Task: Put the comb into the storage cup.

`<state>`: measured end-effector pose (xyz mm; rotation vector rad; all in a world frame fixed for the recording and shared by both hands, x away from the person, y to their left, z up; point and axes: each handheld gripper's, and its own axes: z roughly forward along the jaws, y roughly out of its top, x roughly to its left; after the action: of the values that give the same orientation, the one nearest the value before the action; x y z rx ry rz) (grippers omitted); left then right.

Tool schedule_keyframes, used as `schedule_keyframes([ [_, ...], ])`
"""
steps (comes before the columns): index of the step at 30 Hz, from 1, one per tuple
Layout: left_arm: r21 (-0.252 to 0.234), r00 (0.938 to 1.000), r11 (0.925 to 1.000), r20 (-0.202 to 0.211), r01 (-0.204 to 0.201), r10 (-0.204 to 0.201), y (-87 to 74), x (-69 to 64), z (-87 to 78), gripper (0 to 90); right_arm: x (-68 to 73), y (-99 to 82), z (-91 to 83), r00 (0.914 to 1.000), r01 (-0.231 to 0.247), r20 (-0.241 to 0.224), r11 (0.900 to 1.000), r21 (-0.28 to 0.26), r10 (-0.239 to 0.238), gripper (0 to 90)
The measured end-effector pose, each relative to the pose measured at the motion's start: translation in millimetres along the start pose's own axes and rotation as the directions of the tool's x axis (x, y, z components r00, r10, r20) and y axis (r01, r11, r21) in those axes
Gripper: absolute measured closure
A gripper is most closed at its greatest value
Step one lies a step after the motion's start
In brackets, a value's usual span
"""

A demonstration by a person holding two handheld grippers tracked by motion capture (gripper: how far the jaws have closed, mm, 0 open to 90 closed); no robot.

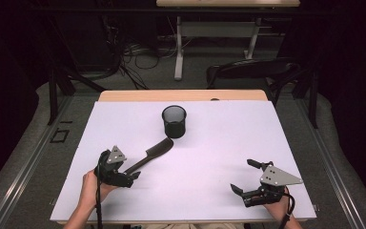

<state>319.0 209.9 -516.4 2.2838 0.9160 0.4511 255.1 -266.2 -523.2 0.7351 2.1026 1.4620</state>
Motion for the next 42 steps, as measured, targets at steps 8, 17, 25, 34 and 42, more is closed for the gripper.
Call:
schedule_keyframes([
  [8, 0.045, 0.9992, 0.9982, 0.006, -0.039, 0.039, 16.3, 3.9, 1.4, 0.5, -0.5, 0.0, 0.3, 1.0000, 0.006, 0.002, 1.0000, 0.001, -0.006, 0.1],
  [17, 0.107, 0.9974, 0.9918, 0.023, -0.071, 0.069, 34.8, 9.6, 12.9, 0.1, -0.9, -0.4, 0.4, 1.0000, 0.000, 0.002, 1.0000, 0.004, 0.000, 0.1],
  [25, 0.184, 0.9954, 0.9784, 0.025, -0.096, 0.092, 47.7, 11.5, 22.1, 0.1, -0.8, -0.6, 0.9, 1.0000, -0.001, 0.000, 1.0000, 0.005, 0.001, 0.1],
  [34, 0.274, 0.9959, 0.9574, 0.020, -0.091, 0.089, 58.1, 14.4, 35.4, 0.5, -0.9, -0.8, 1.4, 1.0000, -0.001, -0.001, 1.0000, 0.007, 0.001, 0.1],
  [42, 0.342, 0.9922, 0.9315, 0.059, -0.123, 0.109, 65.0, 10.9, 45.1, 16.9, -1.3, -1.1, 1.7, 1.0000, -0.003, -0.003, 1.0000, 0.008, 0.003, 0.1],
])
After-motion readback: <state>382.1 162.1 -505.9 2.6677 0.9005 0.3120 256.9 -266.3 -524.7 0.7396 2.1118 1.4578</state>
